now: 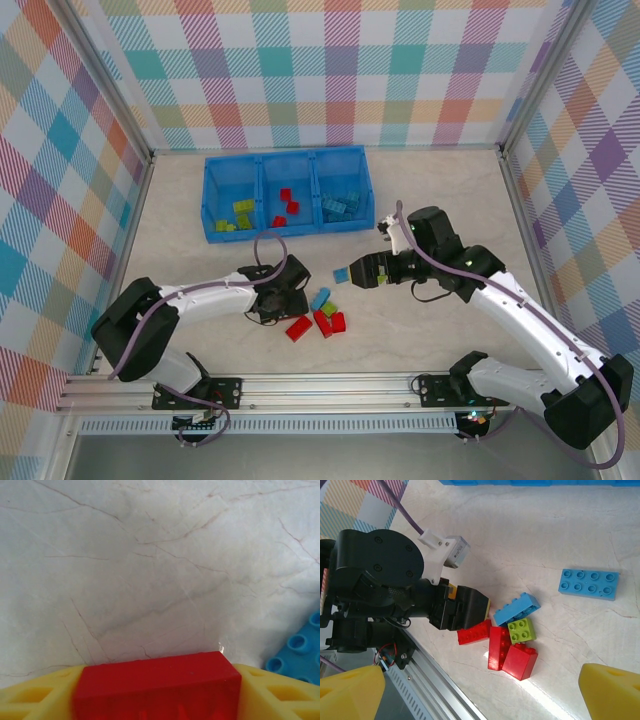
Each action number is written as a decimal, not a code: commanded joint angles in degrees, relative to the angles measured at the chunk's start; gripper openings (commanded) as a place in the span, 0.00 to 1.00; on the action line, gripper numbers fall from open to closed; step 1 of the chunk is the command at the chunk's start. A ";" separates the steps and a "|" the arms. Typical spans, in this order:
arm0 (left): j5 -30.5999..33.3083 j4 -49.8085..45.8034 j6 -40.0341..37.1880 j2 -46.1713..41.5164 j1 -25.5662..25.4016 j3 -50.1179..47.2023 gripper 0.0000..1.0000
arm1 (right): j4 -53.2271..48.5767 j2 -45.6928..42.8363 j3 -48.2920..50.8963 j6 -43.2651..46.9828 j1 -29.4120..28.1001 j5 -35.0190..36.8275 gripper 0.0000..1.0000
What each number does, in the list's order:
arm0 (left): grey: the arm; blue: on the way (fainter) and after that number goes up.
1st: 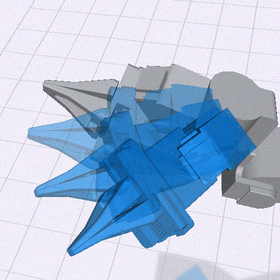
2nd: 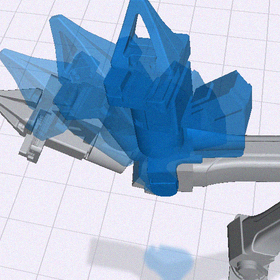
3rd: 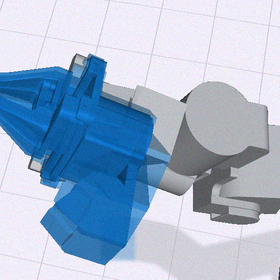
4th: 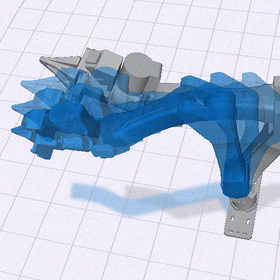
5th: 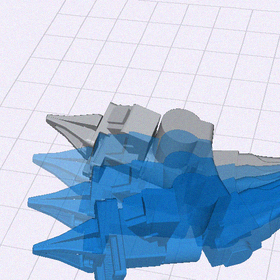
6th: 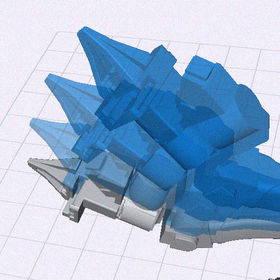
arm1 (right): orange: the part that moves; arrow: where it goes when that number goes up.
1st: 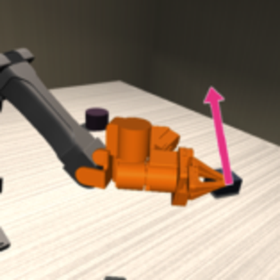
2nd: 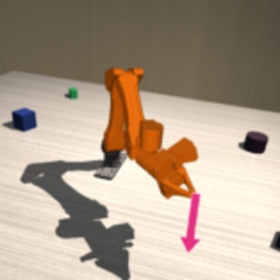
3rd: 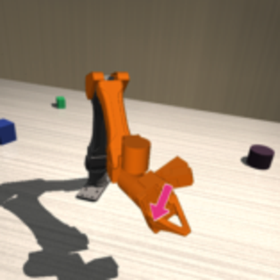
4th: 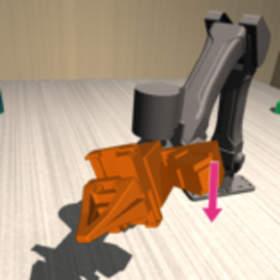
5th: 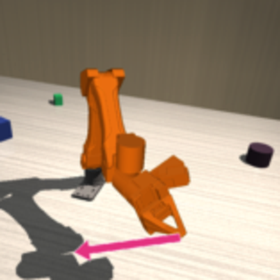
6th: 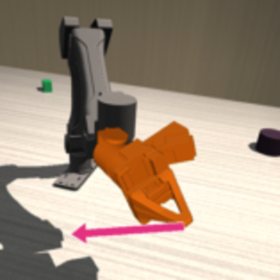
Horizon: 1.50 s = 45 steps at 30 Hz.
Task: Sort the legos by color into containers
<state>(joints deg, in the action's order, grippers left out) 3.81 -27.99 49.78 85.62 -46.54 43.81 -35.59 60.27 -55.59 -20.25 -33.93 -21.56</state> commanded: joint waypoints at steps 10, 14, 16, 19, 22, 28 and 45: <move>9.94 -8.96 -3.16 -7.76 0.62 6.18 0.46 | -1.75 3.83 1.45 4.38 -2.19 -10.98 1.00; 17.55 -10.55 -9.43 -6.75 5.76 16.33 0.46 | -7.97 7.76 -1.51 6.25 -3.72 -5.81 1.00; 17.82 -8.35 -12.61 -4.22 9.16 21.09 0.46 | -10.01 9.21 -2.68 6.52 -4.19 -3.61 1.00; 15.91 -6.91 -15.72 2.97 14.07 29.79 0.46 | -10.99 9.87 -2.95 5.98 -4.74 -1.03 1.00; 13.82 -7.44 -17.20 12.06 17.57 39.06 0.46 | -10.59 8.96 -2.25 5.06 -5.05 0.49 1.00; 10.39 -10.78 -16.84 28.50 21.64 55.92 0.48 | -11.11 5.23 -1.46 3.73 -5.09 3.19 1.00; 1.00 -8.46 -22.83 14.68 17.67 50.34 0.82 | -0.95 1.10 5.58 -2.66 -4.78 23.66 1.00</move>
<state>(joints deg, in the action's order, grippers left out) 7.44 -37.17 31.09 108.18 -26.00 97.25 -41.15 61.01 -51.07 -20.60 -38.65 -3.42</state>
